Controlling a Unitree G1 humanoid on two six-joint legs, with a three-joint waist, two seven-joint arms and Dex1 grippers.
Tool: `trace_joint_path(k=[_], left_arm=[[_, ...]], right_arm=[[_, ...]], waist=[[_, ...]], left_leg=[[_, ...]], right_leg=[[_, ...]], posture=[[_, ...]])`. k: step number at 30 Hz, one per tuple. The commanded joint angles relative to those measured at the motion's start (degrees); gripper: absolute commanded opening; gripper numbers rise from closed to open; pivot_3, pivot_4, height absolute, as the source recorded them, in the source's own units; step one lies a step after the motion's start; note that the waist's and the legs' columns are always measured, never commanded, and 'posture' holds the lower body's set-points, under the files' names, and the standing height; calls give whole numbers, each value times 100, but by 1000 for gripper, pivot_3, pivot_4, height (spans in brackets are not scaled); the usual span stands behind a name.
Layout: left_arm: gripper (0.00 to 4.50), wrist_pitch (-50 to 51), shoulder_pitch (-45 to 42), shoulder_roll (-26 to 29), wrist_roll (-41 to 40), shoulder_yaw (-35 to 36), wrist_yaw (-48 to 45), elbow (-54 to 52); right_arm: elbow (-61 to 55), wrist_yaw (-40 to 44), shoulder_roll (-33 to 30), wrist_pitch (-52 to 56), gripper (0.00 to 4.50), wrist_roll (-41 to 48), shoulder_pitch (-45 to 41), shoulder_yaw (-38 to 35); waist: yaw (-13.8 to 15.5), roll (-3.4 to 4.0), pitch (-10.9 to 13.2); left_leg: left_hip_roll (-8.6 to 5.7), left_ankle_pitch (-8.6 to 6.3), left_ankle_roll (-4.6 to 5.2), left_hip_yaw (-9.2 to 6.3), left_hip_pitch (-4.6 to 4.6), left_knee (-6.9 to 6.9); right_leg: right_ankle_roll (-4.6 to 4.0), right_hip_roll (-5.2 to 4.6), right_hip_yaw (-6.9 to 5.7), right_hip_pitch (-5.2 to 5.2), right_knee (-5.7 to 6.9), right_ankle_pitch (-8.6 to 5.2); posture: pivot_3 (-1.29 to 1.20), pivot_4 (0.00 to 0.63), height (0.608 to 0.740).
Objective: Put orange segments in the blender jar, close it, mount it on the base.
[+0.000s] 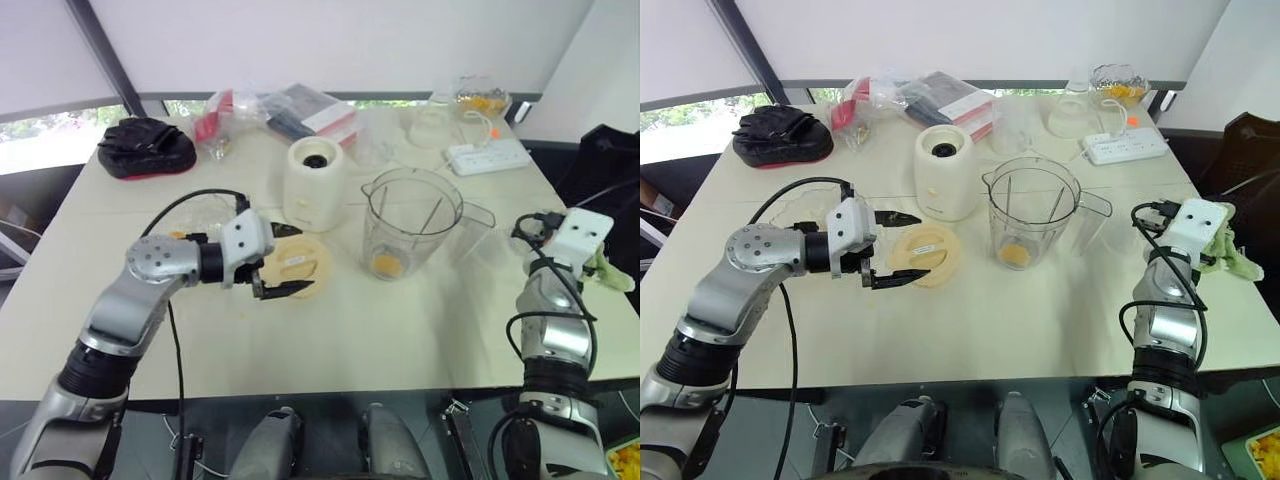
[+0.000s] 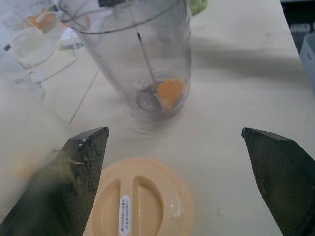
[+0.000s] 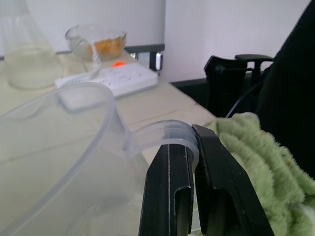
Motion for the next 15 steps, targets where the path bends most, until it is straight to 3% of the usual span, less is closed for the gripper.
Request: trace_joint_path(k=[1, 15], left_arm=[[4500, -290, -141, 14, 111, -35, -103, 55], [4500, -1497, -633, -80, 735, -550, -613, 859]], right_arm=[[-540, -80, -192, 86, 33, 82, -359, -186], [-424, 661, -926, 180, 33, -12, -1851, 198]], waist=[[-9, 1, 1], [-8, 8, 7]], left_leg=[[1, 0, 0, 1, 0, -1], [3, 0, 1, 13, -6, -4]], right_leg=[[0, 0, 1, -1, 0, 0], [0, 2, 4, -16, 1, 0]], posture=[[0, 150, 740], [0, 150, 740]])
